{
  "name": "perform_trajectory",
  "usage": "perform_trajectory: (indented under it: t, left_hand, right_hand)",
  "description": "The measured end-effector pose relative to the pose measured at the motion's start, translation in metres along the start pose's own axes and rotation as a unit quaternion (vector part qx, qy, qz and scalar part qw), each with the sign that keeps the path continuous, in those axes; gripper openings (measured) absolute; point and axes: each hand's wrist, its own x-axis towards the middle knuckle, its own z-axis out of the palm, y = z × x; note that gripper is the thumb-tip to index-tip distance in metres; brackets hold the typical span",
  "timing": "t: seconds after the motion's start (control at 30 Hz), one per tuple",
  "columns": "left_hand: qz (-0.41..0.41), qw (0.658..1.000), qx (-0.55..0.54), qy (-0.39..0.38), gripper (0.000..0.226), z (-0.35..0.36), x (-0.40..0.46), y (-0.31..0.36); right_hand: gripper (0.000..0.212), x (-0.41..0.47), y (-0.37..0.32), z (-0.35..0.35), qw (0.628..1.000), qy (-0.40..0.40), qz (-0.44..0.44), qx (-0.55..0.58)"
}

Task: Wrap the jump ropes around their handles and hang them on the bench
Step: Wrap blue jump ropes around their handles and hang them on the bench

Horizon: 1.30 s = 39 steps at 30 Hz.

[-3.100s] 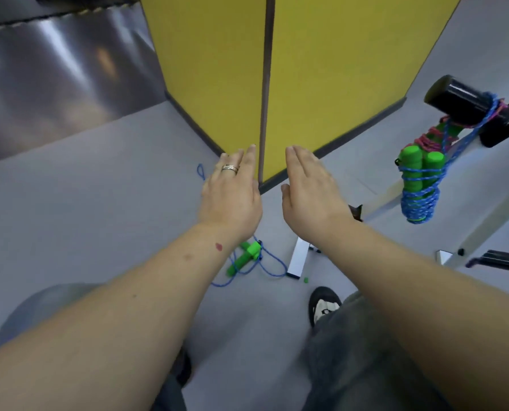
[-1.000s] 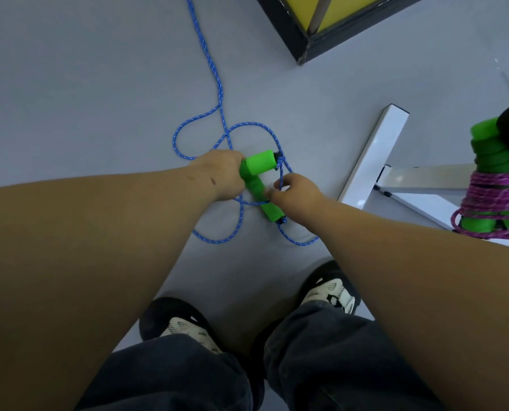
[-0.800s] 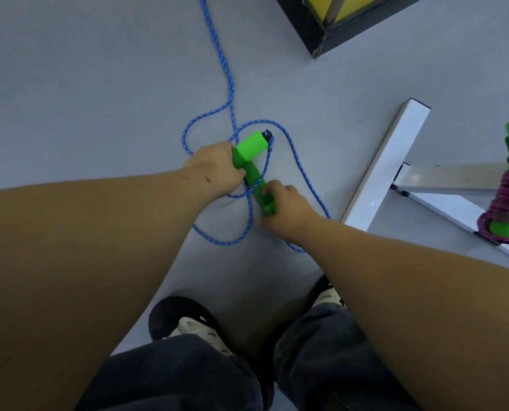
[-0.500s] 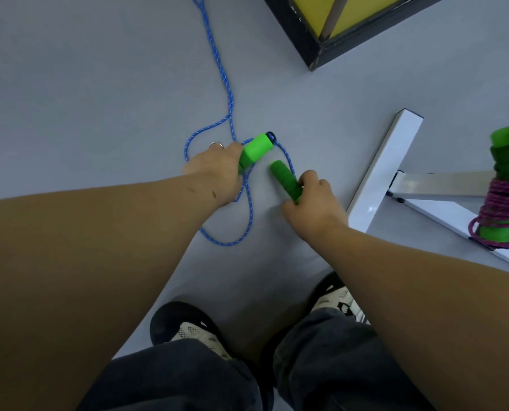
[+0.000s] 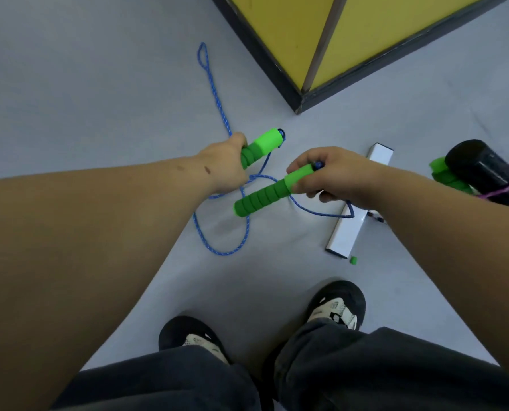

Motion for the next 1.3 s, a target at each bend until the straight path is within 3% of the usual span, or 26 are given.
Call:
perform_trajectory:
  t: [0.07,0.2,0.27,0.43,0.73,0.87,1.07,1.2,1.3]
  left_hand:
    - [-0.021,0.998,-0.042,-0.036,0.034,-0.005,-0.005,0.005]
    - [-0.043,0.967,-0.19,-0.163,0.061,-0.009,-0.016,0.019]
    - [-0.025,0.956,-0.214,-0.2,0.056,-0.008,-0.019,0.023]
    - [0.059,0.994,-0.028,-0.088,0.06,-0.003,-0.019,0.026]
    - [0.082,0.996,0.032,0.019,0.05,-0.021,-0.038,0.037]
    - [0.085,0.991,0.072,0.069,0.049,-0.037,-0.06,0.049]
    - [0.093,0.979,0.107,0.149,0.046,-0.065,-0.123,0.063]
    - [0.114,0.969,0.126,0.181,0.046,-0.087,-0.181,0.072]
    - [0.122,0.965,0.139,0.188,0.043,-0.106,-0.231,0.086]
  right_hand:
    - [0.022,0.001,-0.005,-0.004,0.999,-0.022,0.01,0.037]
    - [0.01,0.003,-0.007,0.0,0.993,-0.035,0.041,0.105]
    - [0.011,0.004,-0.007,0.002,0.989,-0.036,0.039,0.139]
    - [0.031,0.001,-0.01,0.006,0.984,-0.014,0.011,0.177]
    - [0.066,-0.021,-0.025,0.004,0.979,0.066,-0.032,0.193]
    - [0.064,-0.047,-0.04,-0.002,0.978,0.078,-0.077,0.18]
    - [0.041,-0.113,-0.069,-0.001,0.98,0.083,-0.122,0.133]
    - [0.035,-0.163,-0.087,0.009,0.967,0.188,-0.173,-0.017]
    - [0.041,-0.209,-0.103,0.019,0.956,0.22,-0.197,0.001]
